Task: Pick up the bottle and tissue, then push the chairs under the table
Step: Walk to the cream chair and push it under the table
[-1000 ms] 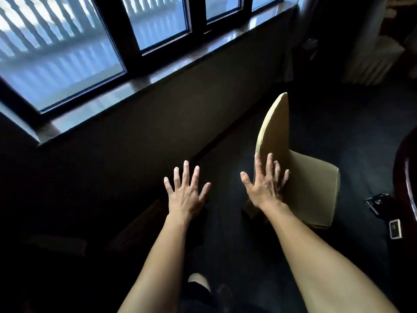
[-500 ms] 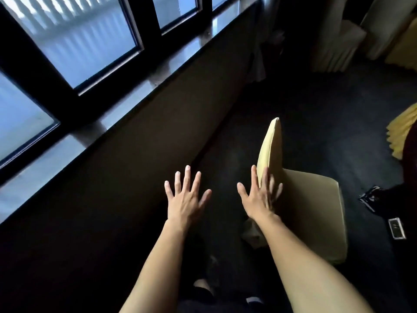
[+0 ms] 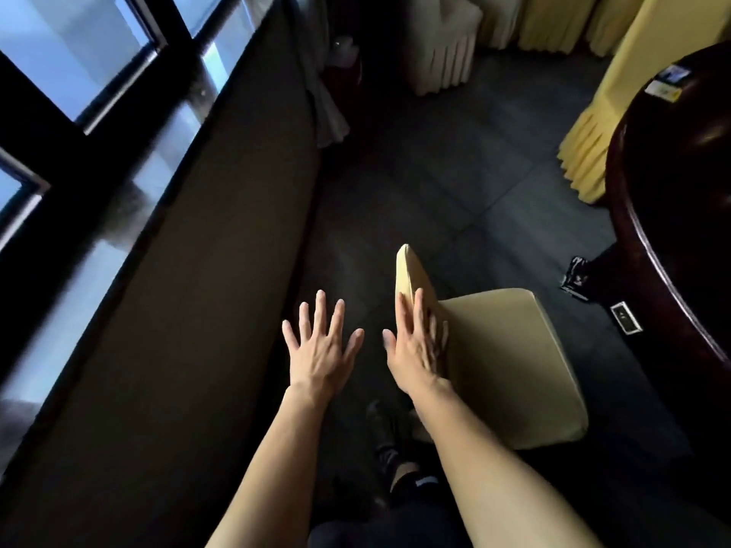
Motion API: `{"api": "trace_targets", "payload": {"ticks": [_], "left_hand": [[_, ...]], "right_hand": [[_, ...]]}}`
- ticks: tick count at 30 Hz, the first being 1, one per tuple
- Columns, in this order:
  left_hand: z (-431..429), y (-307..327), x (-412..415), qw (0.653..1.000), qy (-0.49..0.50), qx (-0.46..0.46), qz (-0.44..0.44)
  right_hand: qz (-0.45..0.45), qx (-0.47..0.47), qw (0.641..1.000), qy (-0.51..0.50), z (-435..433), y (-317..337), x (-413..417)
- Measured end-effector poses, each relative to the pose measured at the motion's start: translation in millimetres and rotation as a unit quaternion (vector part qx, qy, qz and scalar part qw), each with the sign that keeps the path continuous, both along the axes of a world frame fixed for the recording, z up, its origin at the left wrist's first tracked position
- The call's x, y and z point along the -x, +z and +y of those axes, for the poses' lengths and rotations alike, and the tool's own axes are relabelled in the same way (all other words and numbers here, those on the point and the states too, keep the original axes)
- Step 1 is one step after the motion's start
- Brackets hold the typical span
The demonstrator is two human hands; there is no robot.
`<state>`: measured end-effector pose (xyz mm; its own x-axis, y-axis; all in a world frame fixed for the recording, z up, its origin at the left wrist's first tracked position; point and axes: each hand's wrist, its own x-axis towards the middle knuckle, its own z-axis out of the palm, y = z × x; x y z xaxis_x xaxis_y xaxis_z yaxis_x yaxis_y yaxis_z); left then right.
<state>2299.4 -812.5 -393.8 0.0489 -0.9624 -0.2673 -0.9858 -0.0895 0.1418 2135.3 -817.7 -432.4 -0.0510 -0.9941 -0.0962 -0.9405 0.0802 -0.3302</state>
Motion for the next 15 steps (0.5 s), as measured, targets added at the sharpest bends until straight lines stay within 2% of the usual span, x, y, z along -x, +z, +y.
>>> {"api": "trace_targets", "payload": {"ticks": [7, 10, 15], "left_hand": [[-108.1, 19.2, 26.6, 0.993, -0.119, 0.009, -0.011], [-133.0, 21.1, 38.5, 0.984, -0.179, 0.002, -0.017], [-162.7, 11.3, 67.0, 0.962, -0.272, -0.004, 0.004]], "right_hand": [[-0.093, 0.001, 0.995, -0.036, -69.0, 7.0, -0.2], [-0.137, -0.003, 0.985, -0.109, -81.2, 14.9, 1.5], [-0.137, 0.0, 0.966, -0.219, -96.1, 20.6, 13.6]]}}
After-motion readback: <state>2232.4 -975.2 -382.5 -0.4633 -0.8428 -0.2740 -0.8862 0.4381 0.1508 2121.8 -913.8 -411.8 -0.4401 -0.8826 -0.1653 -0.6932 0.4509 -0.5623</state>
